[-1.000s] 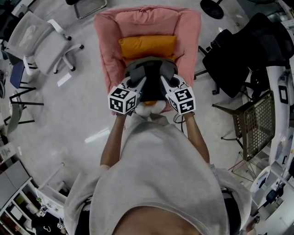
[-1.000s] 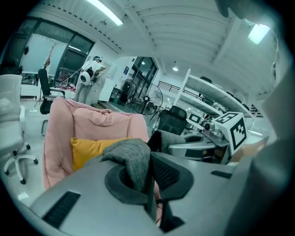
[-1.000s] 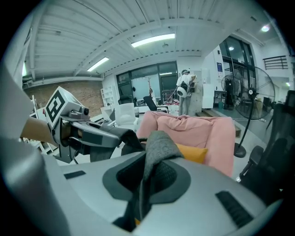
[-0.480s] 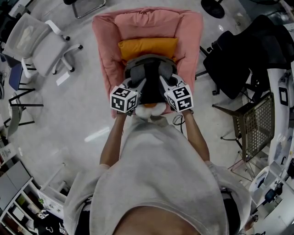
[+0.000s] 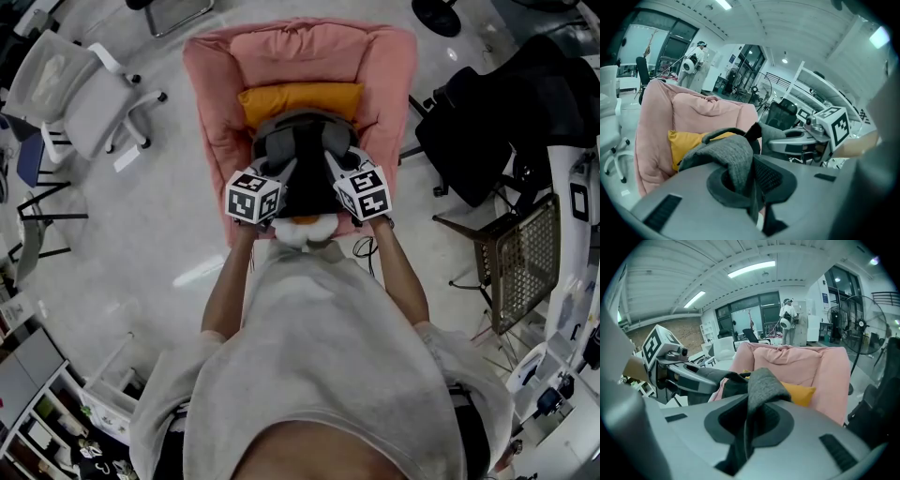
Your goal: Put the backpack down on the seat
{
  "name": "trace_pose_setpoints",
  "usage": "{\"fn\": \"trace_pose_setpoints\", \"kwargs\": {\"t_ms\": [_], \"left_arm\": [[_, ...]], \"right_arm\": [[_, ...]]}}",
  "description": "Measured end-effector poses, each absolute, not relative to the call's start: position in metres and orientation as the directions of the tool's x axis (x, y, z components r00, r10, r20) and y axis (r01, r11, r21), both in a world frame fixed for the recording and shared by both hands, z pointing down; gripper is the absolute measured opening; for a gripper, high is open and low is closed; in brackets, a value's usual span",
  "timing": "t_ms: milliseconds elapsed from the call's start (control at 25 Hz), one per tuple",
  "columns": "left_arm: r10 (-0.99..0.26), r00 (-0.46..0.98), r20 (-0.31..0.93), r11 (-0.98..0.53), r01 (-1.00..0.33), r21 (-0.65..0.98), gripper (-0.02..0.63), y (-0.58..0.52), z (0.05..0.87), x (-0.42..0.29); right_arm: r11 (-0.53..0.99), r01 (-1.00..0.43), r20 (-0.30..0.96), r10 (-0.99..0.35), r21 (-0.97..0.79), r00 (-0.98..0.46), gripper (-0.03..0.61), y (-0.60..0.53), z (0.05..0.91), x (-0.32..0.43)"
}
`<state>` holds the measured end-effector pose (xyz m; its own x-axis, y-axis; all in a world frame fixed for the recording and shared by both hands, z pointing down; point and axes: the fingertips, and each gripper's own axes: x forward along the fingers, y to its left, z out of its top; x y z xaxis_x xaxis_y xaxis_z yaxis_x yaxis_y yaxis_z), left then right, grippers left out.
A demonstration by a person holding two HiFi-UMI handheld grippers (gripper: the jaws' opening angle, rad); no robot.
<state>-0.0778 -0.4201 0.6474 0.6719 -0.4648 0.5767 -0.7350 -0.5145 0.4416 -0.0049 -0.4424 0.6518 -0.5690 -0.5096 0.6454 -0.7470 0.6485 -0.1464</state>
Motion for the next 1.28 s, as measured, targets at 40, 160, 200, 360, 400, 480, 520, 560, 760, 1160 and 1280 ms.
{"fn": "trace_pose_setpoints", "kwargs": {"t_ms": [40,160,200,360,400,480,520,560,760,1160,1280], "left_arm": [[-0.461,0.671,0.580,-0.512,-0.736,0.443,0.035,-0.422,0.649,-0.078],[-0.449,0.665,0.597,-0.505,-0.740,0.444,0.035,-0.428,0.656,-0.078],[-0.446,0.662,0.602,-0.502,-0.742,0.444,0.035,-0.430,0.658,-0.078],[-0.440,0.656,0.613,-0.488,-0.748,0.450,0.035,-0.438,0.665,-0.078],[-0.438,0.655,0.615,-0.485,-0.749,0.452,0.035,-0.440,0.667,-0.078],[-0.431,0.657,0.618,-0.480,-0.747,0.459,0.035,-0.443,0.669,-0.077],[-0.428,0.658,0.619,-0.478,-0.746,0.463,0.035,-0.445,0.669,-0.077],[-0.425,0.659,0.621,-0.477,-0.746,0.465,0.035,-0.446,0.670,-0.077],[-0.418,0.656,0.629,-0.454,-0.750,0.480,0.037,-0.444,0.672,-0.078],[-0.465,0.633,0.619,-0.402,-0.774,0.490,0.197,-0.445,0.660,-0.088],[-0.465,0.617,0.635,-0.382,-0.787,0.484,0.232,-0.437,0.663,-0.093]], "right_arm": [[0.647,-0.748,0.647,-0.508,-0.149,-0.569,0.028,-0.446,0.654,-0.005],[0.645,-0.747,0.654,-0.497,-0.161,-0.570,0.028,-0.454,0.662,-0.006],[0.644,-0.747,0.657,-0.493,-0.166,-0.570,0.028,-0.456,0.664,-0.006],[0.642,-0.746,0.667,-0.478,-0.180,-0.572,0.028,-0.463,0.674,-0.006],[0.642,-0.745,0.668,-0.475,-0.182,-0.573,0.028,-0.465,0.675,-0.006],[0.643,-0.743,0.671,-0.470,-0.186,-0.574,0.028,-0.468,0.679,-0.006],[0.642,-0.743,0.673,-0.467,-0.187,-0.573,0.028,-0.470,0.681,-0.005],[0.641,-0.744,0.676,-0.465,-0.188,-0.572,0.028,-0.471,0.683,-0.005],[0.631,-0.747,0.686,-0.451,-0.206,-0.570,0.028,-0.473,0.693,-0.004],[0.619,-0.757,0.690,-0.455,-0.209,-0.563,0.051,-0.467,0.703,-0.001],[0.620,-0.750,0.679,-0.450,-0.231,-0.581,0.127,-0.464,0.701,0.001]]}}
